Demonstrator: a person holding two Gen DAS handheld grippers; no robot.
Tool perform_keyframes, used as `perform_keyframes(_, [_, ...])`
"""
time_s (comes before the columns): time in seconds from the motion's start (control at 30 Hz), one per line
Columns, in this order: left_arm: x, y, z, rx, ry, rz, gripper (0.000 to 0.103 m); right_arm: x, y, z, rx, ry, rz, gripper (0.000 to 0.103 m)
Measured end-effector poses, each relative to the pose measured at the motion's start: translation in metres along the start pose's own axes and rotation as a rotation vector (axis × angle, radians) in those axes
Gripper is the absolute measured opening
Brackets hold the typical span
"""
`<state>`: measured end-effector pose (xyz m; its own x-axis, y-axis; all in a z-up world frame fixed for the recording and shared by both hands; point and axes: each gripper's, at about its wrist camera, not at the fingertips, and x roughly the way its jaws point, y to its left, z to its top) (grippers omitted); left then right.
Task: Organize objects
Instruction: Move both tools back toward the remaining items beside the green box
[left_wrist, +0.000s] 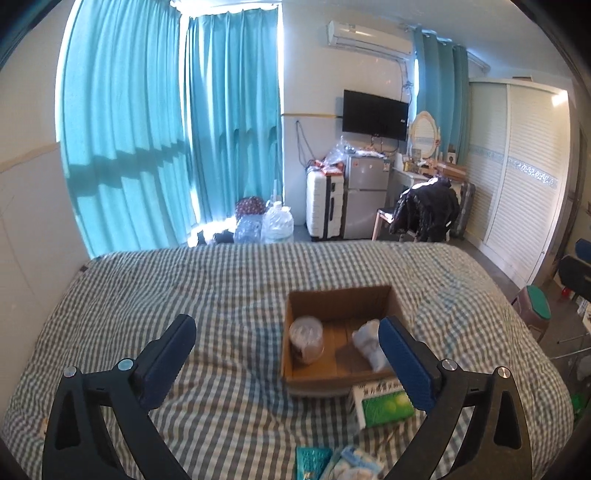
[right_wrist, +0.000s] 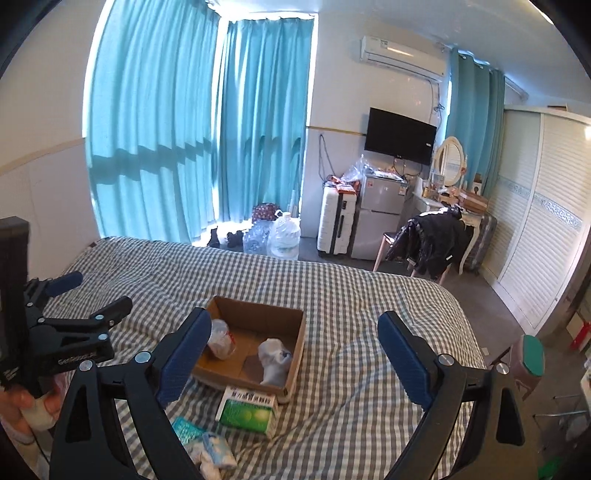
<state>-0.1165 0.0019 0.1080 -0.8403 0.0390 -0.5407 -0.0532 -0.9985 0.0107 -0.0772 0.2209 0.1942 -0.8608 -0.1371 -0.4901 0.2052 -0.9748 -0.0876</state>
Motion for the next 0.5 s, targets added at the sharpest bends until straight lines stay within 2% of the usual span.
perform_keyframes(0.1, [-0.002,0.002,-0.023,-0.011,0.019,0.007,0.102,-0.007,0.012,-0.019,-0.002,0.005,0.022,0.092])
perform_keyframes(0.2, [0.0,0.002,-0.047,0.026,0.037,0.021,0.102,-0.004,0.02,-0.042,0.002,0.028,0.047,0.092])
perform_keyframes(0.37, [0.007,0.006,-0.087,0.033,0.077,0.025,0.102,0.021,0.034,-0.084,-0.005,0.096,0.08,0.092])
perform_keyframes(0.5, [0.015,0.005,-0.122,0.039,0.119,0.055,0.102,0.047,0.054,-0.125,-0.064,0.175,0.079,0.092])
